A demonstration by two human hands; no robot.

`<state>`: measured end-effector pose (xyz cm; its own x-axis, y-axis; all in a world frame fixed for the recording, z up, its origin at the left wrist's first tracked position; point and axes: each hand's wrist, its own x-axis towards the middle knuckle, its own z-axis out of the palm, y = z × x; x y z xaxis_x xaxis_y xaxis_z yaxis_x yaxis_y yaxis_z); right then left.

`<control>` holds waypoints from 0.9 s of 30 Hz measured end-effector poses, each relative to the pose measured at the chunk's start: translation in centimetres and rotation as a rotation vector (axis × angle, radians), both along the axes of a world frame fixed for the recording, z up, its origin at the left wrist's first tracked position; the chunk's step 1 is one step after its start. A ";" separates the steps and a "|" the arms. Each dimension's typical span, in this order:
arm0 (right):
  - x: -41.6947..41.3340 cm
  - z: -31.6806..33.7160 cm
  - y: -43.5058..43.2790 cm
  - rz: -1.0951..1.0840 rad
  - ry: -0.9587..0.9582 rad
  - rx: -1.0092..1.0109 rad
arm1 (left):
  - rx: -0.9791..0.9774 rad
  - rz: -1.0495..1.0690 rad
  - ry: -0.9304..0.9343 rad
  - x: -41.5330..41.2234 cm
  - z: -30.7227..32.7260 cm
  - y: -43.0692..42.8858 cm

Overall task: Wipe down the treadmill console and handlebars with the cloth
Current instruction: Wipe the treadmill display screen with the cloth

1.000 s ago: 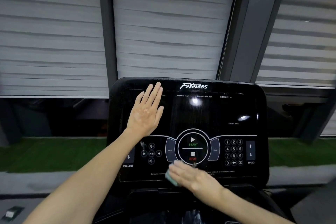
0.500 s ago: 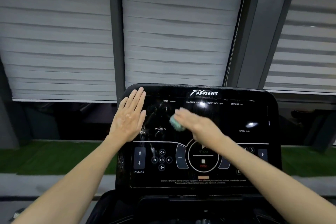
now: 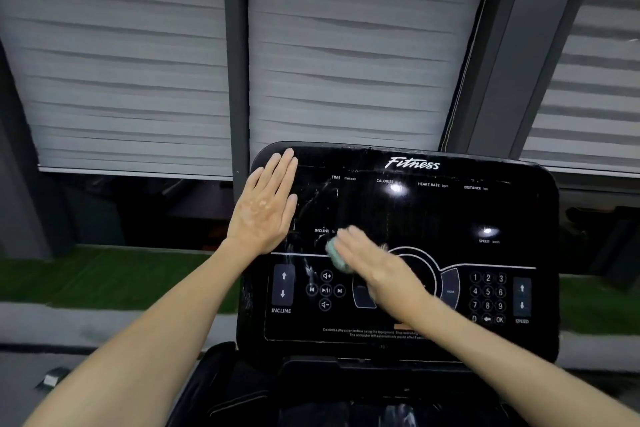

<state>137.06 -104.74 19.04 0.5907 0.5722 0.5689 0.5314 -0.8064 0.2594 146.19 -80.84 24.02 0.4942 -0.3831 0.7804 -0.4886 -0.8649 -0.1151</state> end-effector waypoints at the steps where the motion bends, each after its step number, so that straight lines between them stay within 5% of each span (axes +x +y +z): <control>1: -1.0 -2.2 -0.1 0.038 0.049 -0.014 | 0.003 0.003 0.002 0.0 0.0 0.0; 6: -5.2 -8.7 -1.0 0.190 0.153 -0.237 | 0.007 0.001 0.005 0.0 -0.1 0.0; 12: -3.6 -5.4 -1.0 0.220 0.091 -0.329 | 0.009 0.005 0.013 0.1 0.0 0.1; 22: 4.9 10.4 1.1 0.004 -0.057 0.107 | 0.015 0.002 0.028 0.3 -0.1 0.2; 27: 5.6 11.5 2.8 -0.078 -0.104 0.169 | 0.003 -0.002 0.029 0.3 -0.1 0.2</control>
<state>142.62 -101.92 30.53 0.5630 0.4182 0.7129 0.4427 -0.8809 0.1672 146.51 -80.69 23.87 0.5157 -0.3864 0.7647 -0.4935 -0.8636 -0.1036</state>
